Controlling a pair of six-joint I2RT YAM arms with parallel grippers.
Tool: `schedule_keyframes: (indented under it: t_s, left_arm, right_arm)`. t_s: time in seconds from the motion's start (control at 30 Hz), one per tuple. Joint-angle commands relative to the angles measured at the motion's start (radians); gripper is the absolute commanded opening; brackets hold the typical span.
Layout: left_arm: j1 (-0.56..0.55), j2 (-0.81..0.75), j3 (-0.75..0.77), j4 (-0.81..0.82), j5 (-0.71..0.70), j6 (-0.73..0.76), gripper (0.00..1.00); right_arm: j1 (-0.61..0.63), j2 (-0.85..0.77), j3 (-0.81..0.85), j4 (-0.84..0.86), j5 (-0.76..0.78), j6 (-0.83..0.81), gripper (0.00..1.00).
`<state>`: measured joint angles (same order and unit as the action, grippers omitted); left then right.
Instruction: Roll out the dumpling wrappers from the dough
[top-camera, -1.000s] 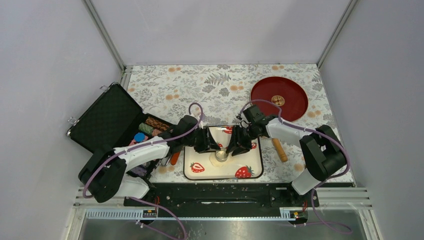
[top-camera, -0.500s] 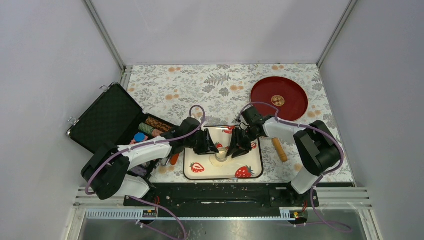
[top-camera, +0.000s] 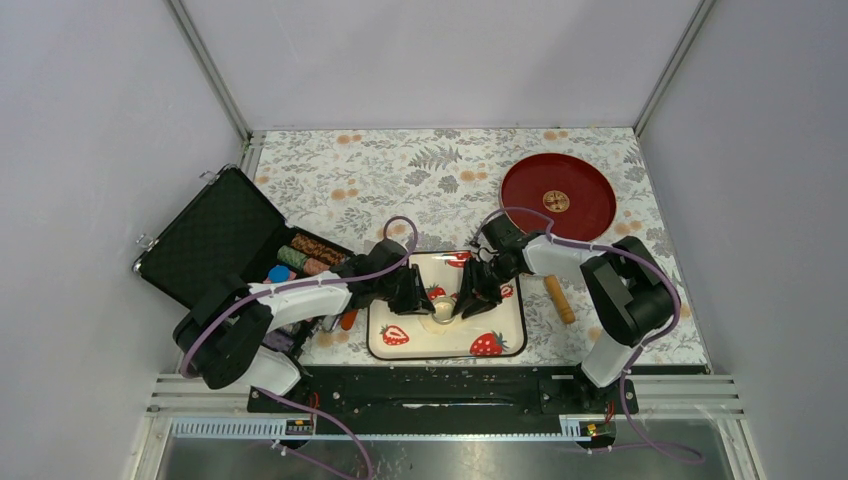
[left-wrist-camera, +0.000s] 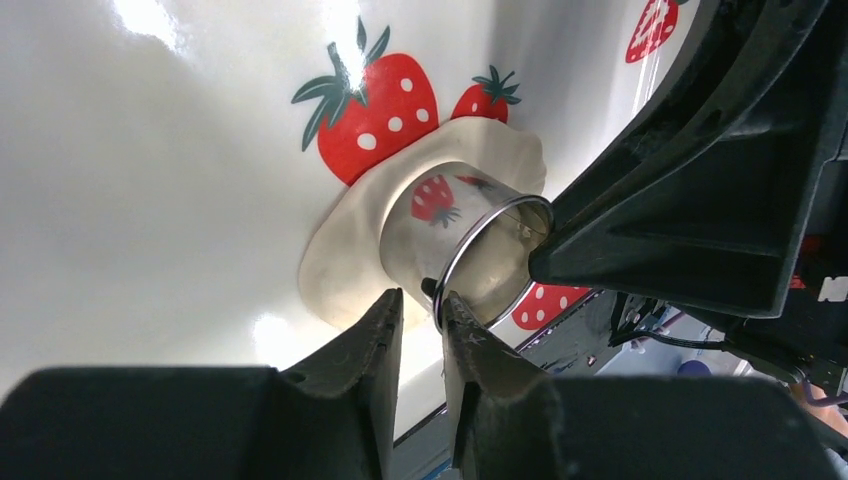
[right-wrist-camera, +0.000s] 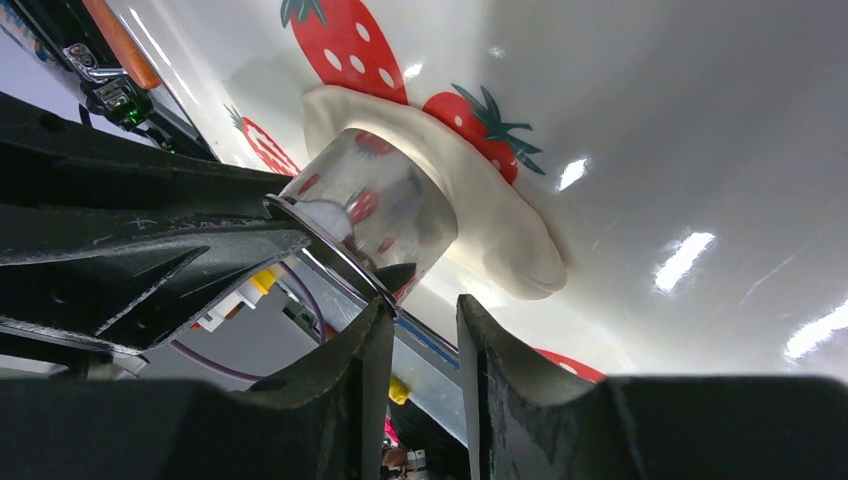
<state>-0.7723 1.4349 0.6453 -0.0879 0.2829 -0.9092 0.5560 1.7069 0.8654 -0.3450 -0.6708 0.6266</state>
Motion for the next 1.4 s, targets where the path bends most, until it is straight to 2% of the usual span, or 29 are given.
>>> schedule_keyframes:
  t_s: [0.0,0.23,0.6,1.37]
  left_arm:
    - [-0.005,0.010,0.020,0.033,-0.035,0.005,0.18]
    - [-0.006,0.044,0.012,0.033,-0.039,-0.011,0.00]
    - [-0.006,0.090,-0.005,0.036,-0.036,-0.020,0.00]
    - [-0.039,0.105,-0.090,0.044,-0.090,-0.094,0.00]
  right_arm:
    - [-0.004,0.019,0.024,0.003,-0.025,-0.017,0.36]
    - [-0.004,0.044,0.038,0.003,-0.032,0.003,0.21]
    - [-0.004,0.070,0.063,-0.078,0.018,-0.027,0.00]
    - [-0.002,0.186,0.070,-0.174,0.137,-0.144,0.00]
